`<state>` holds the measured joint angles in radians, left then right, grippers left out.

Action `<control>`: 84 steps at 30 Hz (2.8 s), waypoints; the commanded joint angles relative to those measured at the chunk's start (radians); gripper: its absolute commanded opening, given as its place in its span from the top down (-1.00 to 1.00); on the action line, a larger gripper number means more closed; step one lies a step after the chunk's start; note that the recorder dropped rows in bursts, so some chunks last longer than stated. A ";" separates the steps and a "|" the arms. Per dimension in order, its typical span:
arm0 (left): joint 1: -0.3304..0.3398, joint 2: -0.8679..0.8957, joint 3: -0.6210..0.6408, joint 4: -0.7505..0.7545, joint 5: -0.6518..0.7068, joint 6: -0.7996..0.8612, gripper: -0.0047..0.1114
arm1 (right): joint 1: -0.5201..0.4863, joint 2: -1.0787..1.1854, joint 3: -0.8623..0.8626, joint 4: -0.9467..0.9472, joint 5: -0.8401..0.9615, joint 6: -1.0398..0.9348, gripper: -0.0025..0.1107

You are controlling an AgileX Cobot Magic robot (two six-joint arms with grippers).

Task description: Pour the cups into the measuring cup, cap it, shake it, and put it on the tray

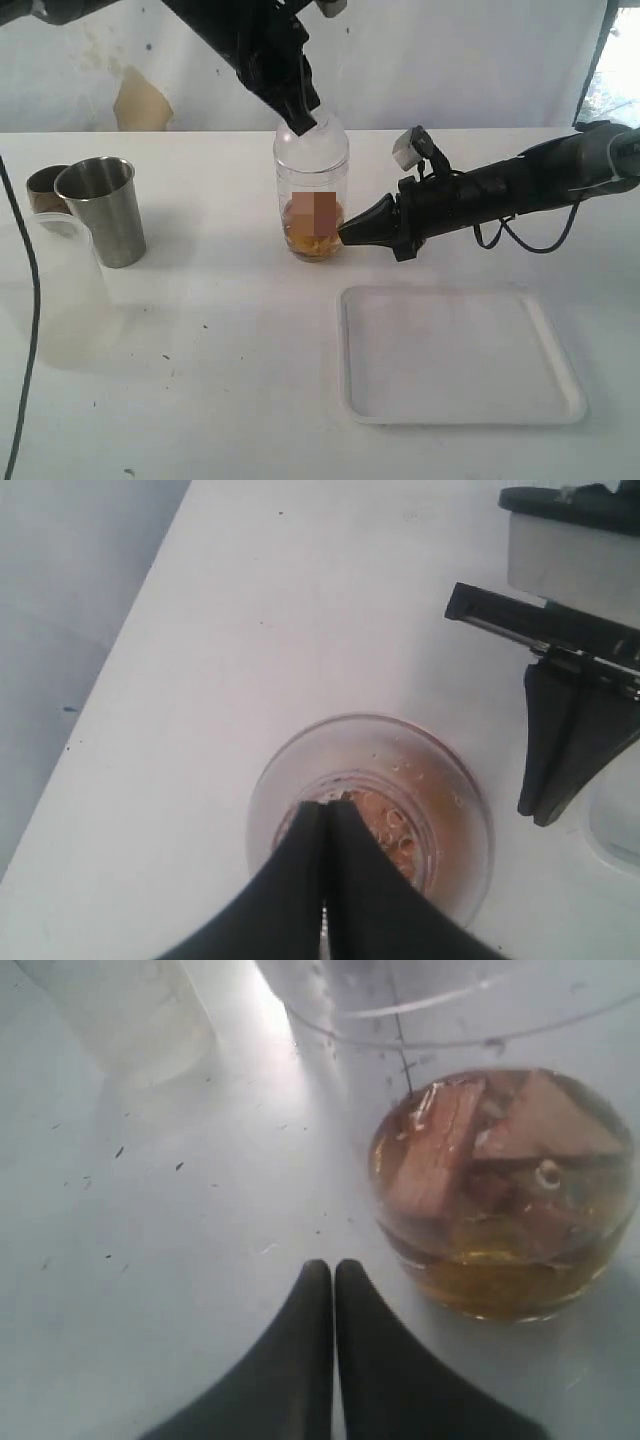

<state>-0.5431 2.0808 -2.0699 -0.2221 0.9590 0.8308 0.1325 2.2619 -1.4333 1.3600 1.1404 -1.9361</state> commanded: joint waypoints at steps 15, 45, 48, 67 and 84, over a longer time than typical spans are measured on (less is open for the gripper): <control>-0.004 0.036 -0.001 -0.008 -0.080 -0.015 0.92 | 0.000 -0.003 0.003 -0.029 0.014 0.007 0.96; -0.004 0.056 -0.001 -0.036 -0.016 -0.005 0.92 | -0.003 -0.005 0.003 -0.033 0.012 0.022 0.96; -0.004 0.056 -0.001 -0.036 0.005 -0.005 0.92 | -0.022 -0.026 0.003 -0.063 -0.033 0.020 0.96; -0.004 0.024 -0.001 -0.043 0.016 0.042 0.92 | 0.019 -0.047 -0.012 0.269 -0.385 -0.208 0.96; -0.004 -0.030 -0.001 -0.001 0.018 -0.019 0.92 | 0.057 0.014 -0.012 0.238 -0.305 -0.122 0.96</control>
<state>-0.5426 2.0471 -2.0715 -0.2347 0.9858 0.8362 0.1903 2.2795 -1.4431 1.5864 0.8420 -2.0898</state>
